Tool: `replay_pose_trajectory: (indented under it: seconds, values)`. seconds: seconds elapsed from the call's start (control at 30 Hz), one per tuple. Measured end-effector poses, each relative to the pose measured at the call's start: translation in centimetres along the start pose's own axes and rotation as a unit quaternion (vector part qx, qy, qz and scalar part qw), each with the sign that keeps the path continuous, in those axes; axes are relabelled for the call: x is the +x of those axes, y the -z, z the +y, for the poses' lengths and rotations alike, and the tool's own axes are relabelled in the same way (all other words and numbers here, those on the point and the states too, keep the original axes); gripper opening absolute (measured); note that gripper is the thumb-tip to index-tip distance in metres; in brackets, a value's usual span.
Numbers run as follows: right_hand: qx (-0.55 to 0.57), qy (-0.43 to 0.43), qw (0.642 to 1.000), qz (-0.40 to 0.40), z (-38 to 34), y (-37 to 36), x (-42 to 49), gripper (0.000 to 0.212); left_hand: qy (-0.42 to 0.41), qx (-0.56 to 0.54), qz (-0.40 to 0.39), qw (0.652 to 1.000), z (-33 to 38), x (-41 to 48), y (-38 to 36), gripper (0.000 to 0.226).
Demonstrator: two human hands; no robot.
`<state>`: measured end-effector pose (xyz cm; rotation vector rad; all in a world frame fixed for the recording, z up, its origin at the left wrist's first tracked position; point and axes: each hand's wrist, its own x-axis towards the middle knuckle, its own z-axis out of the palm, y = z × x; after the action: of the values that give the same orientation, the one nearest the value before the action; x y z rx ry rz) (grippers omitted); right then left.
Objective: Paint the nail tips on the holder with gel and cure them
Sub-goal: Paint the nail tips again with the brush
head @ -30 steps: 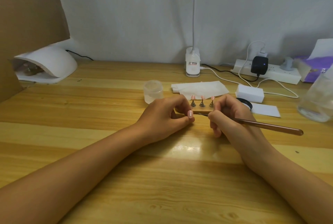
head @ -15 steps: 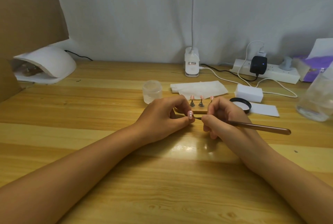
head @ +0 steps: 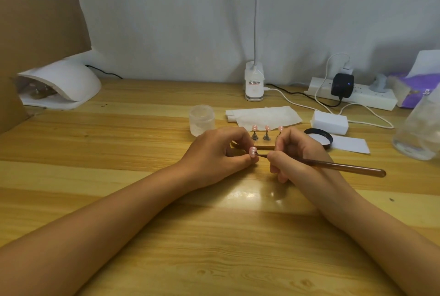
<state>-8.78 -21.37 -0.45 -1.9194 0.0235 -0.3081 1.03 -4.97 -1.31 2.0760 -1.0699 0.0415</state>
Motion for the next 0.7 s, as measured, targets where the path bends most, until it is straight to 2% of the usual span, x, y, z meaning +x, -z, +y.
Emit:
replay_pose_trajectory:
  seconds: [0.43, 0.7]
  values:
    - [-0.008, -0.002, 1.0, 0.016, -0.16, -0.02, -0.07, 0.007, 0.005, 0.024, 0.007, 1.0, -0.34, 0.07, -0.19, 0.01]
    - [0.02, 0.03, 0.987, 0.154, 0.22, 0.13, 0.15, 0.013, -0.008, 0.013, 0.012, 1.0, -0.27, -0.02, -0.13, 0.027]
